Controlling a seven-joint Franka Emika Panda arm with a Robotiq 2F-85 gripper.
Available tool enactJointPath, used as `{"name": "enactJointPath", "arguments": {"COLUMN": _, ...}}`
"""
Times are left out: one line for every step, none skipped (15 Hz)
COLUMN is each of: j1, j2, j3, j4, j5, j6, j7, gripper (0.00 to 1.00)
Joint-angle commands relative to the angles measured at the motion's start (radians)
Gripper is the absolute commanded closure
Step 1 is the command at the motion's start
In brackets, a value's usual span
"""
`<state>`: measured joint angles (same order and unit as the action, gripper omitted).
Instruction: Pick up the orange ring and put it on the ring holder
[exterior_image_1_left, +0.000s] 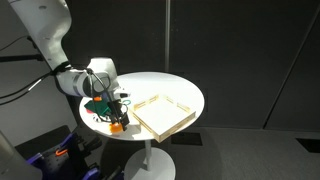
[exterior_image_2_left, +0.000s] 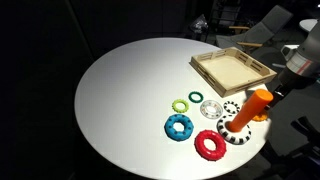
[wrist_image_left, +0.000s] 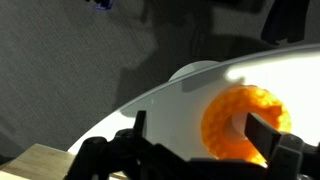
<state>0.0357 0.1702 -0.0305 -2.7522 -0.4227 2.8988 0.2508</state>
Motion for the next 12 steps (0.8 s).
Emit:
{"name": "enactJointPath", "arguments": {"j1": 0.015, "j2": 0.053, "j3": -0.024, "j4": 0.037, "j5": -0.031, "j6": 0.029, "j7": 0.04, "gripper": 0.0}}
{"name": "enactJointPath", "arguments": {"j1": 0.017, "j2": 0.063, "j3": -0.027, "j4": 0.042, "j5": -0.028, "j6": 0.034, "j7": 0.039, "gripper": 0.0}}
{"name": "enactJointPath", "arguments": {"j1": 0.017, "j2": 0.073, "j3": -0.03, "j4": 0.049, "j5": -0.025, "j6": 0.038, "j7": 0.037, "gripper": 0.0}}
{"name": "enactJointPath", "arguments": {"j1": 0.02, "j2": 0.083, "j3": -0.034, "j4": 0.055, "j5": -0.024, "j6": 0.04, "j7": 0.038, "gripper": 0.0}}
{"name": "enactJointPath", "arguments": {"j1": 0.022, "j2": 0.09, "j3": -0.037, "j4": 0.06, "j5": -0.023, "j6": 0.042, "j7": 0.038, "gripper": 0.0}}
{"name": "enactJointPath", "arguments": {"j1": 0.023, "j2": 0.098, "j3": -0.038, "j4": 0.065, "j5": -0.022, "j6": 0.042, "j7": 0.037, "gripper": 0.0}}
{"name": "enactJointPath", "arguments": {"j1": 0.026, "j2": 0.105, "j3": -0.04, "j4": 0.07, "j5": -0.021, "j6": 0.043, "j7": 0.038, "gripper": 0.0}}
{"name": "enactJointPath", "arguments": {"j1": 0.028, "j2": 0.11, "j3": -0.041, "j4": 0.074, "j5": -0.02, "j6": 0.043, "j7": 0.039, "gripper": 0.0}}
{"name": "enactJointPath", "arguments": {"j1": 0.032, "j2": 0.117, "j3": -0.043, "j4": 0.079, "j5": -0.019, "j6": 0.042, "j7": 0.039, "gripper": 0.0}}
{"name": "enactJointPath", "arguments": {"j1": 0.037, "j2": 0.122, "j3": -0.044, "j4": 0.084, "j5": -0.017, "j6": 0.042, "j7": 0.04, "gripper": 0.0}}
{"name": "enactJointPath", "arguments": {"j1": 0.042, "j2": 0.127, "j3": -0.047, "j4": 0.088, "j5": -0.017, "j6": 0.041, "j7": 0.041, "gripper": 0.0}}
{"name": "enactJointPath", "arguments": {"j1": 0.047, "j2": 0.131, "j3": -0.049, "j4": 0.091, "j5": -0.017, "j6": 0.041, "j7": 0.043, "gripper": 0.0}}
